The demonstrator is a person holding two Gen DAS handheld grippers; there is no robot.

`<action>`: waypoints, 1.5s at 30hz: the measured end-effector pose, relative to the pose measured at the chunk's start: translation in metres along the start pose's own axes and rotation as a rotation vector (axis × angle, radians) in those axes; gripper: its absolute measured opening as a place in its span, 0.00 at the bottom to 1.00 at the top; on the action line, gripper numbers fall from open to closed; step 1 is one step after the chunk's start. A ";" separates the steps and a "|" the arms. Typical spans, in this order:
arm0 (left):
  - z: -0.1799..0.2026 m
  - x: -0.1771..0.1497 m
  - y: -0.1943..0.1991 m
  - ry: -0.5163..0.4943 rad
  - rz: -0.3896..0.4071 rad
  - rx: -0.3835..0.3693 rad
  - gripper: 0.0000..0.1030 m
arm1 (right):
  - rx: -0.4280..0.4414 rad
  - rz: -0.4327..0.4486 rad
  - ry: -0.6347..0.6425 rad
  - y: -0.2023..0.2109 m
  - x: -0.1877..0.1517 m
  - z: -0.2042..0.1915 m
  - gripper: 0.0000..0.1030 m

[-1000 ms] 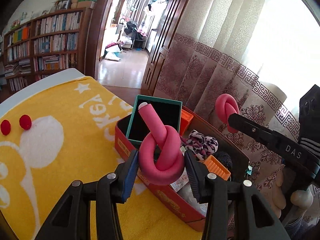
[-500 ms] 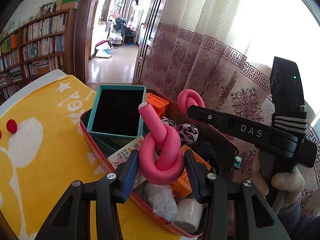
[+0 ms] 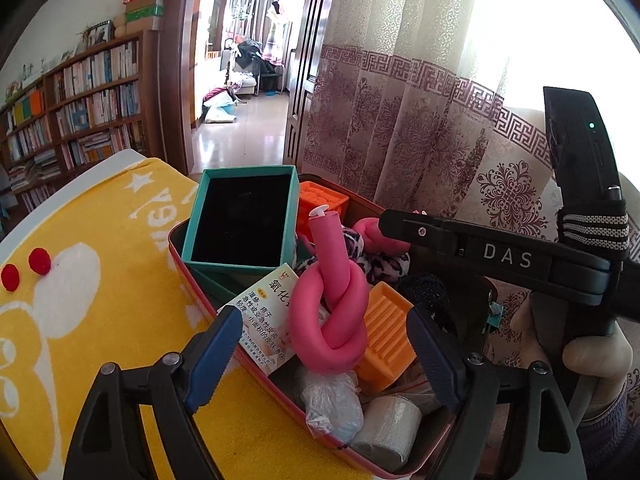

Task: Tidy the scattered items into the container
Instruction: 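Carry both pink foam knots over the red tin with both grippers, then open both grippers to drop the pink knots into the tin, then withdraw both grippers from the tin toward the two red balls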

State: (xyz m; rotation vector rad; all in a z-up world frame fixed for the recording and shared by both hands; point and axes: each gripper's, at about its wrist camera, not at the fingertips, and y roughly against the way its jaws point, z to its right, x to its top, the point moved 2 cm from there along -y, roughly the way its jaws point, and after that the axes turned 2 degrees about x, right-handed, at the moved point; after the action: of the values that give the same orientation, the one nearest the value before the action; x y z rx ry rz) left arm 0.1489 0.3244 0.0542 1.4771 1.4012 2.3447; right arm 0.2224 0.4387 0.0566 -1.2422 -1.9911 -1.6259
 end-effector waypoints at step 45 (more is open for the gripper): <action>-0.116 -0.062 0.069 0.160 0.052 0.221 0.83 | 0.043 -0.061 0.340 0.024 -0.052 -0.136 0.75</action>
State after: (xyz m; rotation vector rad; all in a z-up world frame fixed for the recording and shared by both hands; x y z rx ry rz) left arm 0.1251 0.1786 0.0425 1.4166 1.7306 2.4560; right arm 0.2322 0.2937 0.0807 -0.8302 -1.8536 -1.6819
